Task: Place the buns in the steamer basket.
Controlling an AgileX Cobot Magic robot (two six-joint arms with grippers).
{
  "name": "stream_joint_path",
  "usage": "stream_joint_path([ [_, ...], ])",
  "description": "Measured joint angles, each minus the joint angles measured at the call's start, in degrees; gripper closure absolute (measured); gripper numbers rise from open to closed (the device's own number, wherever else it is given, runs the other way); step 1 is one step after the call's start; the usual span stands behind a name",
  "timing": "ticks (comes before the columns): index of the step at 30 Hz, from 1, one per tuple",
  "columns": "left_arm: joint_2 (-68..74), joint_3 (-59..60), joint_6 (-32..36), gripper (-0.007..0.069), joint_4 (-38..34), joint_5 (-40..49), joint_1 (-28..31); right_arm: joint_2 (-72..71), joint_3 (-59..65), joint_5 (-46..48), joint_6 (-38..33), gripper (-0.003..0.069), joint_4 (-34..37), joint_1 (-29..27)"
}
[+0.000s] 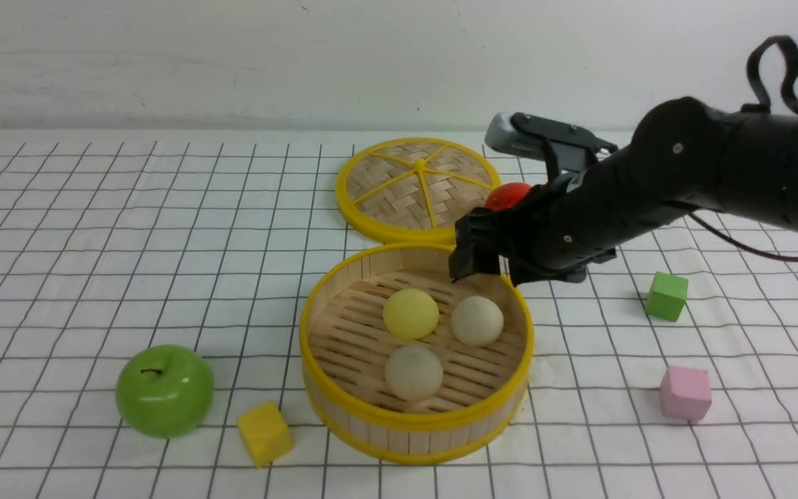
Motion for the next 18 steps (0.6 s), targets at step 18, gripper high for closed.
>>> stream_joint_path([
  [18,0.0,0.0,0.0,0.0449,0.0,0.0,0.0,-33.2,2.4,22.6,22.6,0.0079,-29.5,0.2],
])
